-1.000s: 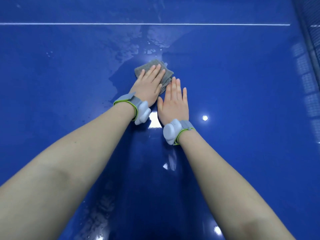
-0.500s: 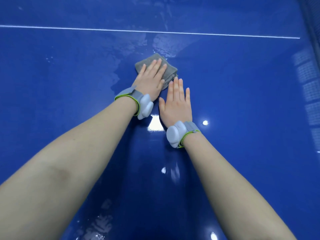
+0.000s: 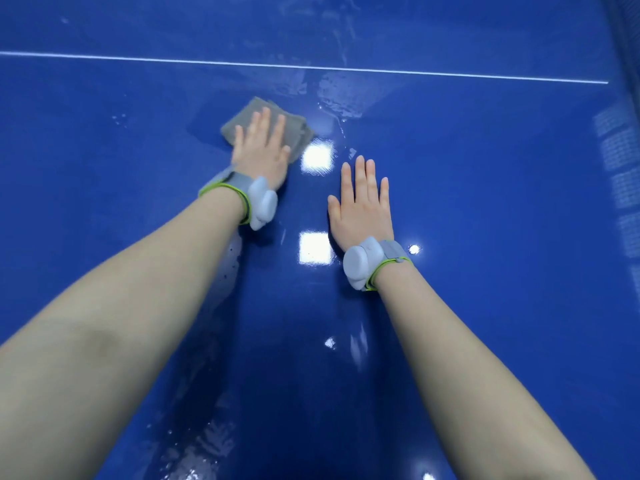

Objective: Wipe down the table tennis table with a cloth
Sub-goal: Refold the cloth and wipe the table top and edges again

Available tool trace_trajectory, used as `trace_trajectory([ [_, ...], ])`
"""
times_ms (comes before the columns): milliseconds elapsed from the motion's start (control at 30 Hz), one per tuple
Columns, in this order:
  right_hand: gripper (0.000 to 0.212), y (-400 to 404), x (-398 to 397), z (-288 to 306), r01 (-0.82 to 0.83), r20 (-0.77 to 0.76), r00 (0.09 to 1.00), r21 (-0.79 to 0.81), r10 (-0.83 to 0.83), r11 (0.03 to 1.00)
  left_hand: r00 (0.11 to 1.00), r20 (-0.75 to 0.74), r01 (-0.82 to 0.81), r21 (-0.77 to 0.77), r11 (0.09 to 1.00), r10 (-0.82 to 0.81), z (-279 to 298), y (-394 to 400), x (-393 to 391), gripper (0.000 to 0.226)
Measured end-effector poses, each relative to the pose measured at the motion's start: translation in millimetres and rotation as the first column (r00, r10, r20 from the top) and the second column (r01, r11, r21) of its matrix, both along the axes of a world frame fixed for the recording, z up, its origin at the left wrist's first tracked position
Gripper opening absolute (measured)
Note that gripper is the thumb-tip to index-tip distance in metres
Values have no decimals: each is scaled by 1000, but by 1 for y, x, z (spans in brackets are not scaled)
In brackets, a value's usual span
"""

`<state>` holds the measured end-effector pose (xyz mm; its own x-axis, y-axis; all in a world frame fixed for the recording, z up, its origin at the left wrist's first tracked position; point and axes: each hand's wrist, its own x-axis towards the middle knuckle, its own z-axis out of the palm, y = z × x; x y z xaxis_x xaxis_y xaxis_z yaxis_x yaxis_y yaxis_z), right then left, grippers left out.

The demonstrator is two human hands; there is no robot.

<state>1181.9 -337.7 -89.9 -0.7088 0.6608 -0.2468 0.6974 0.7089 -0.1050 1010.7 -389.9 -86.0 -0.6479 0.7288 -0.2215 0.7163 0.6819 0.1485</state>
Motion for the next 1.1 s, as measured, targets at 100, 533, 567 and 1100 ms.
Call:
trace_trajectory([
  [100,57,-7,-1,4,-24,36,999,-19,25,1000,983,-23,183,-10,983,-183,-1,-6,24,53],
  [533,62,-85,20,9,-156,28,987,-95,159,983,998,-1,-59,-39,997,59,6,-83,48,53],
  [567,62,-91,22,10,-165,31,985,-96,168,982,1000,-10,-5,-25,1000,5,4,-86,61,53],
  [1100,62,-151,71,18,-186,5,982,-178,190,966,986,54,-156,-68,985,159,14,-159,90,53],
])
